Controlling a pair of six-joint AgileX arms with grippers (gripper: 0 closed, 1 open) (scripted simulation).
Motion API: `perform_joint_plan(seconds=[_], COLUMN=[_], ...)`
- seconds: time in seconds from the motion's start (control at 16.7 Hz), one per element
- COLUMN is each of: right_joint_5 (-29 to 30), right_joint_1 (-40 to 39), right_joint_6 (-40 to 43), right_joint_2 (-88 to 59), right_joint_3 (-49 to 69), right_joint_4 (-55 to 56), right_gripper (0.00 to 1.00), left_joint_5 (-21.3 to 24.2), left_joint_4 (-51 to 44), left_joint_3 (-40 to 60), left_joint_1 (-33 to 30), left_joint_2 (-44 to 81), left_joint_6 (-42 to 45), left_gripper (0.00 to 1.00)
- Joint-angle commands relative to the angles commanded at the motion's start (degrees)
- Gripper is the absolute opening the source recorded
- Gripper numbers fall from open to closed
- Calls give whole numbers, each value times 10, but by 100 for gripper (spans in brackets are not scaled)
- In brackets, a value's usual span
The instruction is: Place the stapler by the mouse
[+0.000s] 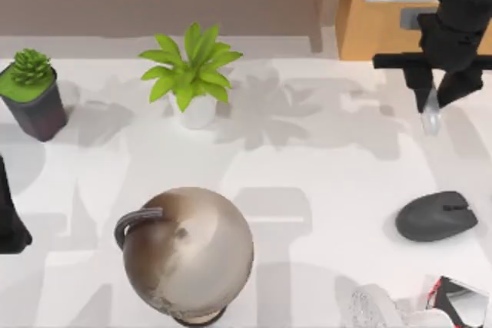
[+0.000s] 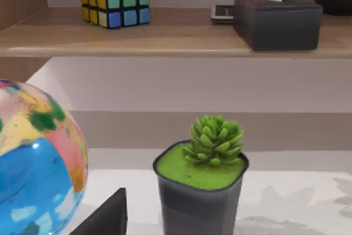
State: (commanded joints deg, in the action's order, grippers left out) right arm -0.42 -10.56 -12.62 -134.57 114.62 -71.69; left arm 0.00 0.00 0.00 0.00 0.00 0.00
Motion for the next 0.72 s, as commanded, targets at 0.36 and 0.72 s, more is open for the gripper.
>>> perform_joint_plan(seconds=[0.36,0.72], right_joint_5=[-11,-17], right_joint_1=[1,-3], right_joint_6=[3,2], right_joint_2=[2,3], right_joint_3=[-26,-28], right_joint_4=[-17,3], right_gripper=[0,0], left_joint_5=[0,0], left_joint_4=[0,0], left_joint_3=[0,0], left_joint_1=[0,0], left_joint_2=[0,0], left_joint_6=[0,0], left_gripper=[100,100])
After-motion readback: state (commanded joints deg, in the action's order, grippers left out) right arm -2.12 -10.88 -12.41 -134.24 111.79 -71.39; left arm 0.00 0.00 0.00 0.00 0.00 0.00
